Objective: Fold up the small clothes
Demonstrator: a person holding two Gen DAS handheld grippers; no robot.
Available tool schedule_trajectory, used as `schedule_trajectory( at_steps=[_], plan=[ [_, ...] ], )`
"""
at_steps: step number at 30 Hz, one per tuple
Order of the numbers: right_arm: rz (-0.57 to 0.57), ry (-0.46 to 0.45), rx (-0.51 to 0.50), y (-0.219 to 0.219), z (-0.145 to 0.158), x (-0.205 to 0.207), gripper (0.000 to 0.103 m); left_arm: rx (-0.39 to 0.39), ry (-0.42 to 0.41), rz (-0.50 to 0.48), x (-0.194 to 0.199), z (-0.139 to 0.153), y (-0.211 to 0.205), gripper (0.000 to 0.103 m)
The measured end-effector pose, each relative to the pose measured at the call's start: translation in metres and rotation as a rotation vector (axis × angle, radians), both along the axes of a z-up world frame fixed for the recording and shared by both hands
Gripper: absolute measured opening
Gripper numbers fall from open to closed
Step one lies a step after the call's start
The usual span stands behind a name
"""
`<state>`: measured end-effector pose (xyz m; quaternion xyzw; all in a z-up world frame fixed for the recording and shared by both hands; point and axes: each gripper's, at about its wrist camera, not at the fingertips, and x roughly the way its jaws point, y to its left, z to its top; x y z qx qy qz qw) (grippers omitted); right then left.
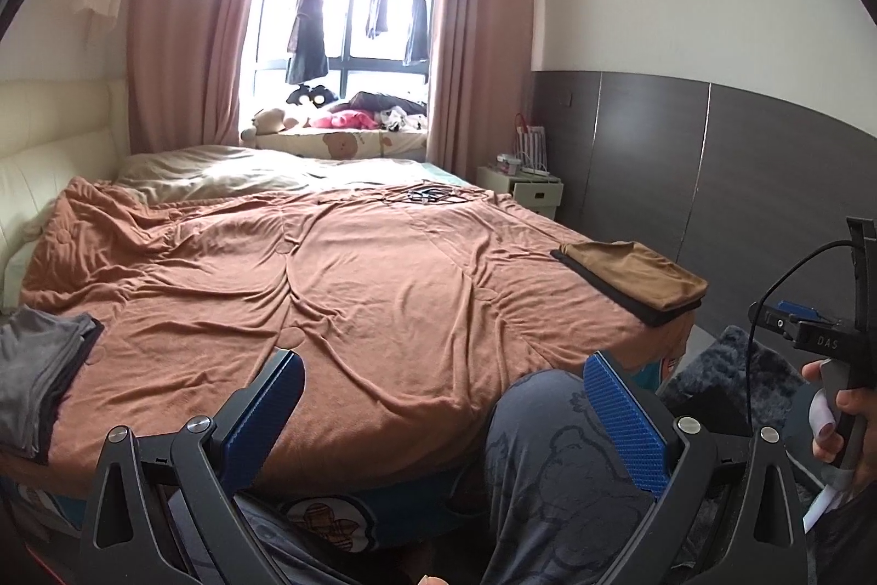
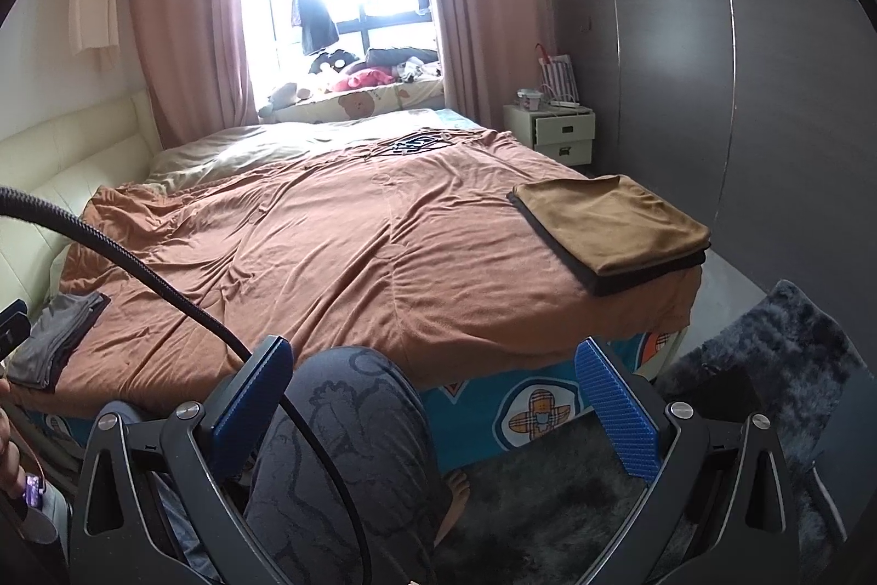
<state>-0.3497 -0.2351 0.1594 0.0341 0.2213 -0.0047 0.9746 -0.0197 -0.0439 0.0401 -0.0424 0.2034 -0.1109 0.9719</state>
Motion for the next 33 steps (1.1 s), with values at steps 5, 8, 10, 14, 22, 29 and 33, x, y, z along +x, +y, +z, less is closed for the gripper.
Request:
schedule_trajectory(
  at_steps=[5, 8, 10, 14, 22, 29, 33],
  plan=[
    [-0.003, -0.004, 0.006, 0.0, 0.001, -0.004, 0.103, 0.001, -0.003, 0.002, -0.002, 0.0, 0.001, 0.103],
    [-0.002, -0.006, 0.004, -0.001, 0.001, -0.006, 0.103, -0.002, -0.005, 0.007, -0.004, 0.001, 0.003, 0.103],
    [-0.002, -0.006, 0.005, -0.002, 0.001, -0.006, 0.103, -0.002, -0.006, 0.01, -0.004, 0.001, 0.004, 0.103],
    [-0.001, -0.007, 0.001, -0.003, 0.001, -0.006, 0.103, -0.008, -0.006, 0.014, -0.006, 0.002, 0.005, 0.103],
    [0.001, -0.01, 0.003, -0.008, 0.001, -0.009, 0.103, -0.008, -0.01, 0.018, -0.009, 0.002, 0.006, 0.103],
    [0.005, -0.009, 0.0, -0.01, 0.003, -0.008, 0.103, -0.014, -0.012, 0.023, -0.013, 0.002, 0.008, 0.103],
    [0.008, -0.011, -0.003, -0.01, 0.004, -0.009, 0.103, -0.018, -0.014, 0.027, -0.014, 0.002, 0.009, 0.103]
  ],
)
